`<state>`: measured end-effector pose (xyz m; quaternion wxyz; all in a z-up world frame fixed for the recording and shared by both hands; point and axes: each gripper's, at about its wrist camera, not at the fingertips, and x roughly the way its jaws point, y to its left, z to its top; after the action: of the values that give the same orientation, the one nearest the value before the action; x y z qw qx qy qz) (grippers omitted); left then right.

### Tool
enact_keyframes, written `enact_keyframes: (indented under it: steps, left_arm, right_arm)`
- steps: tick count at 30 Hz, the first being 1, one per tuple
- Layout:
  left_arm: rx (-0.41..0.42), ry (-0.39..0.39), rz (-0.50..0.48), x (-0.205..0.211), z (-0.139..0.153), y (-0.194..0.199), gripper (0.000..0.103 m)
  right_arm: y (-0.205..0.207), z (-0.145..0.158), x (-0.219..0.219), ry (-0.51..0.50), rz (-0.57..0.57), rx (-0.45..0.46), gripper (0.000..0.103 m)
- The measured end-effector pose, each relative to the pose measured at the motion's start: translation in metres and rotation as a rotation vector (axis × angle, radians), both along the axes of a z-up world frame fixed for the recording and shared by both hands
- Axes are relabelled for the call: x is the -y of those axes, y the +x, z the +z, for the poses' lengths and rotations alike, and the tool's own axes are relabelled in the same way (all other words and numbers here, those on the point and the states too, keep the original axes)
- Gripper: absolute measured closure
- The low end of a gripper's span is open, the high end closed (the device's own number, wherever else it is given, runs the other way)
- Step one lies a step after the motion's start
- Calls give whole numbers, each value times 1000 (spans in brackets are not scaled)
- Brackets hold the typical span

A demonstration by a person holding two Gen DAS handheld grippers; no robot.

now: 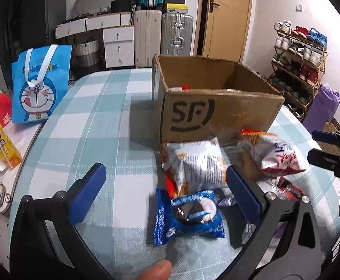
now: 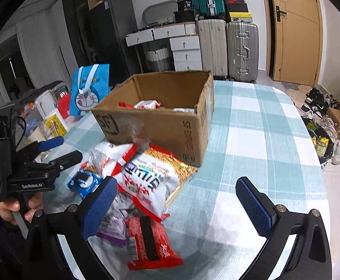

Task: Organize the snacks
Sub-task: 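Move both open tools back toward the remaining packets on the table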

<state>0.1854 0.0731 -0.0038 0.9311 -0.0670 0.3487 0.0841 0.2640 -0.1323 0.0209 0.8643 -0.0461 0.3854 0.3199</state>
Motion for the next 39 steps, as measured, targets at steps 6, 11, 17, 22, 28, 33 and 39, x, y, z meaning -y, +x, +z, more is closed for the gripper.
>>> enact_keyframes:
  steps: [6,11,17,22,28,33,39]
  left_arm:
    - [-20,10,6,0,-3,-4,1]
    - [-47,15,1,-2,-9,-7,1]
    - [-73,19,-12,2,-14,-5,1]
    - [-82,26,-25,5,-17,-4,1]
    - [-94,27,-31,6,-21,-1,1]
    - [-108,28,-35,7,-25,2,1]
    - [-115,32,-43,8,-28,3,1]
  right_arm:
    - [-5,-15,2,-48,-8,-27,0]
    - [-10,-25,2,-81,-2,-40,0]
    - [-15,-36,-2,-124,33,-51,0]
    - [-16,-44,-6,-156,55,-63,0]
    - [-18,-50,-9,-173,75,-80,0]
    - [-20,-54,-13,-190,99,-97,0]
    - [-24,-62,-18,-242,141,-106,0]
